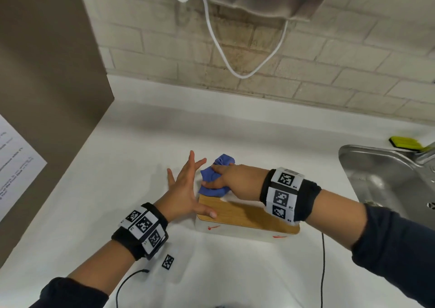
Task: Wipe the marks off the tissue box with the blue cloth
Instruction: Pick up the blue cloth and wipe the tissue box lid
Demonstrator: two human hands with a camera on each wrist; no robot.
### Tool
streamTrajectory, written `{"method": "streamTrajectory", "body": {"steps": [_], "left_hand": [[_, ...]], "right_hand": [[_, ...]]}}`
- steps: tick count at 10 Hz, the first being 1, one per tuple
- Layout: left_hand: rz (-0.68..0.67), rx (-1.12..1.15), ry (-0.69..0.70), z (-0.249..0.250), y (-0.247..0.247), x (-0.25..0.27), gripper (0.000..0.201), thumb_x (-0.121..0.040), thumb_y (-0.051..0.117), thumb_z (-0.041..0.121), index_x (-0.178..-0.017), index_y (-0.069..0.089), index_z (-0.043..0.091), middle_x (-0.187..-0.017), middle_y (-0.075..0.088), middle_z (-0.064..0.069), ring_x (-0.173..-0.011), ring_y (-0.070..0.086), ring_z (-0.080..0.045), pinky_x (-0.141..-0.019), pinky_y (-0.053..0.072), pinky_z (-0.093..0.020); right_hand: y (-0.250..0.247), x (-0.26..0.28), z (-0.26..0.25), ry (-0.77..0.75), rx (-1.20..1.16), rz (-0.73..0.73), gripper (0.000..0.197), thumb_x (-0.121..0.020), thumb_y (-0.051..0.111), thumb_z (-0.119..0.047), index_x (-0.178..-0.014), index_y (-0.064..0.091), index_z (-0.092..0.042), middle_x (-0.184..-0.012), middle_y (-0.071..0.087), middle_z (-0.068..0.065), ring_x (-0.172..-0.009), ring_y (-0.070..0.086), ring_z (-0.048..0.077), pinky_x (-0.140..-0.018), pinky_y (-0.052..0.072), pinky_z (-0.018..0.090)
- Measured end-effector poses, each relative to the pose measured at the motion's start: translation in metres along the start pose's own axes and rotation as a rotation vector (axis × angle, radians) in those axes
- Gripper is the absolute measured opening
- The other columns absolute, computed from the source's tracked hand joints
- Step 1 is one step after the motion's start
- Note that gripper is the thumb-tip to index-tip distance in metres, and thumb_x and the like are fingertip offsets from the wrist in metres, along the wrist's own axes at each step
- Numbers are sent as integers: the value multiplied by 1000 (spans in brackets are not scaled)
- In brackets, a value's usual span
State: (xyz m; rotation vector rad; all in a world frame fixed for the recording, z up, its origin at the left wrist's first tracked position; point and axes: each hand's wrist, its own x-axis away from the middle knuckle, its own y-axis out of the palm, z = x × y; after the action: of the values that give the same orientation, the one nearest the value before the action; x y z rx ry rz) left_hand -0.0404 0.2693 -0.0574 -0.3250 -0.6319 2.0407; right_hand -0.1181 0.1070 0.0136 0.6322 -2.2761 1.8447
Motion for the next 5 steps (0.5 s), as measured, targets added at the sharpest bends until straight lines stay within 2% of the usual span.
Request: {"method": "streamTrajectory", "body": {"steps": [1, 2, 3, 4, 5], "left_hand": [[-6, -6, -8, 0, 0, 2, 147, -26, 58, 88, -126, -36, 37, -142, 13, 24, -134, 0, 3, -107, -23, -54], [-17, -14, -31, 0, 1, 2, 148, -26, 59, 88, -128, -36, 36, -142, 15, 25, -133, 0, 3, -106, -23, -54], [-24, -19, -40, -1, 1, 1, 148, -27, 61, 86, -128, -35, 36, -141, 15, 26, -133, 1, 3, -105, -24, -53], [-24, -20, -41, 0, 0, 2, 149, -28, 63, 84, -129, -35, 37, -140, 15, 26, -133, 0, 2, -105, -26, -52], [-11, -35, -53, 0, 1, 2, 152, -27, 63, 84, -132, -34, 32, -139, 15, 26, -133, 1, 1, -105, -25, -52]], "right_hand": [[-11, 1, 8, -45, 190, -128, 30, -94, 45, -14, -122, 56, -8, -132, 50, 16, -122, 45, 23, -104, 28, 28], [-11, 10, 26, -142, 25, -97, 15, -85, 55, -16, -70, 50, -17, -83, 45, 0, -66, 42, -5, -70, 35, 14], [-18, 27, 38, 159, 110, -129, 27, -84, 60, -13, -97, 63, -36, -109, 56, 3, -90, 50, 13, -80, 39, 26], [-36, 40, 42, 325, 290, -188, 26, -87, 60, -31, -103, 66, -11, -102, 63, 10, -99, 57, 29, -78, 39, 32], [-46, 49, 31, 311, 143, 98, 21, -88, 57, -22, -107, 58, -13, -102, 57, 10, -91, 57, 32, -71, 42, 34]]}}
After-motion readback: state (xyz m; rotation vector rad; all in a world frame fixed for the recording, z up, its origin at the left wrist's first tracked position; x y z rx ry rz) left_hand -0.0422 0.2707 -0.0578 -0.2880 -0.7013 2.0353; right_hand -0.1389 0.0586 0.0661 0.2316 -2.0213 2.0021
